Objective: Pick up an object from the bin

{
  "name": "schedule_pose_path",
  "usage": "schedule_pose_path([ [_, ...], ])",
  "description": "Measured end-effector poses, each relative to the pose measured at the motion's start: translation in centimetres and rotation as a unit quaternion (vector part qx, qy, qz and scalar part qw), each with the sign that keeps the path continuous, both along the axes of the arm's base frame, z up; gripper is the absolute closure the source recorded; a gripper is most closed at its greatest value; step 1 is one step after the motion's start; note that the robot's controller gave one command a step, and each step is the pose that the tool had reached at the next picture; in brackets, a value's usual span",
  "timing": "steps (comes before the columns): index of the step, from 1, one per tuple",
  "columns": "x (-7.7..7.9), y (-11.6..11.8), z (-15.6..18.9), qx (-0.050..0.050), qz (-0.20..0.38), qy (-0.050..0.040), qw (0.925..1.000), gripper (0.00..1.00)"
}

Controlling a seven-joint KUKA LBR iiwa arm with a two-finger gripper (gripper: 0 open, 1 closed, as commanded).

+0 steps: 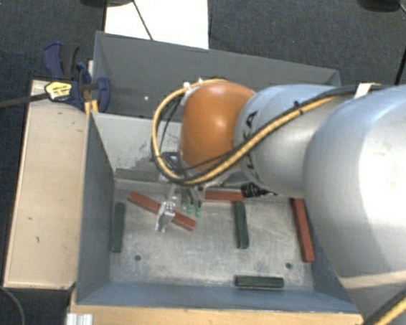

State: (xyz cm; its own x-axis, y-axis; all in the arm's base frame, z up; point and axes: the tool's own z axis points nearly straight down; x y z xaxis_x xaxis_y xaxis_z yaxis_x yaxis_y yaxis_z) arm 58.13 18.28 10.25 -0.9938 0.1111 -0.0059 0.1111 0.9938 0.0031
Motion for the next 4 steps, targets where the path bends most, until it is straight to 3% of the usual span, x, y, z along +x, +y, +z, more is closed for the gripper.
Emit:
schedule_pose_path([
  [1,-0.52,0.06,-2.83,-0.001,0.003,0.0036,1.0,0.0],
  [2,-1.04,0.62,-2.94,-0.001,-0.094,0.0016,0.9956,1.0],
  [4,-1.21,0.56,-2.51,-0.001,-0.094,0.0036,0.9956,1.0],
])
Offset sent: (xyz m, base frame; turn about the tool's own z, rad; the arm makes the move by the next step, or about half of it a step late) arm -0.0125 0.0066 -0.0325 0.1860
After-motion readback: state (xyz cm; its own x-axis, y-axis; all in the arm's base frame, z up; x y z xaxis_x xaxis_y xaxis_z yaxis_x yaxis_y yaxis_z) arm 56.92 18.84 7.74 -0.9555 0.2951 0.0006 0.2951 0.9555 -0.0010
